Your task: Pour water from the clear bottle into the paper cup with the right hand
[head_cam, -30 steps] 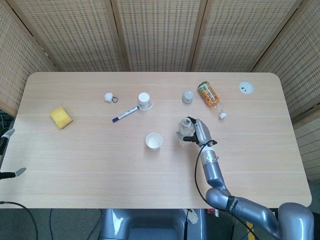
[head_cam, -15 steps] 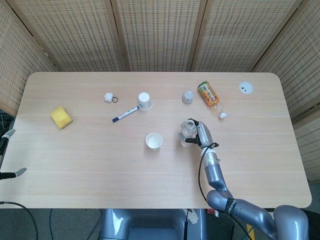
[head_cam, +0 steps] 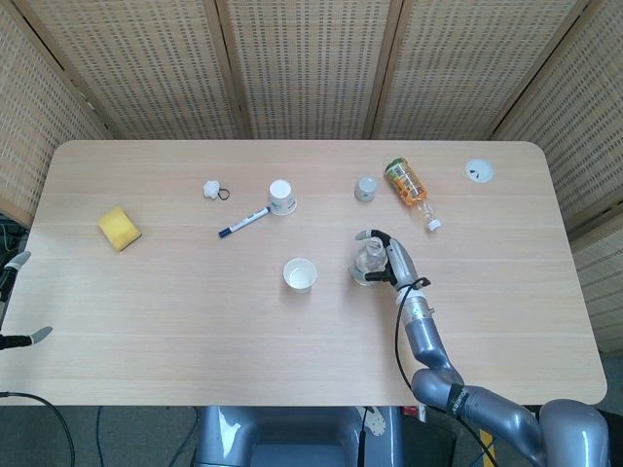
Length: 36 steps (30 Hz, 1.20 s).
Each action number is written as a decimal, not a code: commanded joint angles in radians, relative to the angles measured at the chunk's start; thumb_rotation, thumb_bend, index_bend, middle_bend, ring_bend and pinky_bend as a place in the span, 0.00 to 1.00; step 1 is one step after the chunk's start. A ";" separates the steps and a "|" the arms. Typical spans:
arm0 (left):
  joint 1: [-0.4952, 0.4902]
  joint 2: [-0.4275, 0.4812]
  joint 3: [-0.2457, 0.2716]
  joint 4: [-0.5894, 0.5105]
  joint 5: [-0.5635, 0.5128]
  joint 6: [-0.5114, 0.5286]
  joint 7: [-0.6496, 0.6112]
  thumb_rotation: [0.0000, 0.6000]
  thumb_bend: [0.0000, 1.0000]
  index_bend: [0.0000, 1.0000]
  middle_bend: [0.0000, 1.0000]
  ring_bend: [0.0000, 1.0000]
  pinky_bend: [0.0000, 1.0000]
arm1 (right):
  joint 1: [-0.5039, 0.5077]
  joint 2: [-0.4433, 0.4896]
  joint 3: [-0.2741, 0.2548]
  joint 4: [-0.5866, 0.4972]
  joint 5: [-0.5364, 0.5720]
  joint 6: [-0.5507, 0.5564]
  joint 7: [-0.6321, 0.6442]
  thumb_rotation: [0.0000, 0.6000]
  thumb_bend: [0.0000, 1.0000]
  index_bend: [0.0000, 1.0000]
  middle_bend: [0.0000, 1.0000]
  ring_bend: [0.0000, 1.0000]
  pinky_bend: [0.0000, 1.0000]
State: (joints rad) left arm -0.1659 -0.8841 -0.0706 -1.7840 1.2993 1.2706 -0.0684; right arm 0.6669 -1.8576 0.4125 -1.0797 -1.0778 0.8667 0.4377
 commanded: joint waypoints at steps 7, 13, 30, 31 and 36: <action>0.000 0.000 0.001 0.001 0.003 0.000 -0.001 1.00 0.07 0.00 0.00 0.00 0.00 | -0.012 0.035 -0.029 -0.019 -0.059 0.011 0.027 1.00 0.00 0.00 0.00 0.00 0.04; 0.002 0.000 0.004 0.006 0.019 0.006 -0.011 1.00 0.07 0.00 0.00 0.00 0.00 | -0.020 0.098 -0.040 -0.065 -0.041 -0.016 -0.026 1.00 0.00 0.00 0.00 0.00 0.00; 0.030 0.002 0.022 0.005 0.104 0.074 -0.036 1.00 0.07 0.00 0.00 0.00 0.00 | -0.164 0.567 -0.239 -0.406 -0.203 0.012 -0.233 1.00 0.00 0.00 0.00 0.00 0.00; 0.031 0.001 0.023 0.005 0.106 0.078 -0.035 1.00 0.07 0.00 0.00 0.00 0.00 | -0.179 0.574 -0.245 -0.403 -0.224 0.052 -0.250 1.00 0.00 0.00 0.00 0.00 0.00; 0.036 -0.005 0.025 0.003 0.112 0.090 -0.023 1.00 0.07 0.00 0.00 0.00 0.00 | -0.261 0.579 -0.292 -0.346 -0.348 0.276 -0.345 1.00 0.00 0.00 0.00 0.00 0.00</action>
State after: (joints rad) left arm -0.1300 -0.8889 -0.0457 -1.7809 1.4106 1.3598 -0.0924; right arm 0.4683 -1.2950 0.1598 -1.4503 -1.3431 1.0149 0.1563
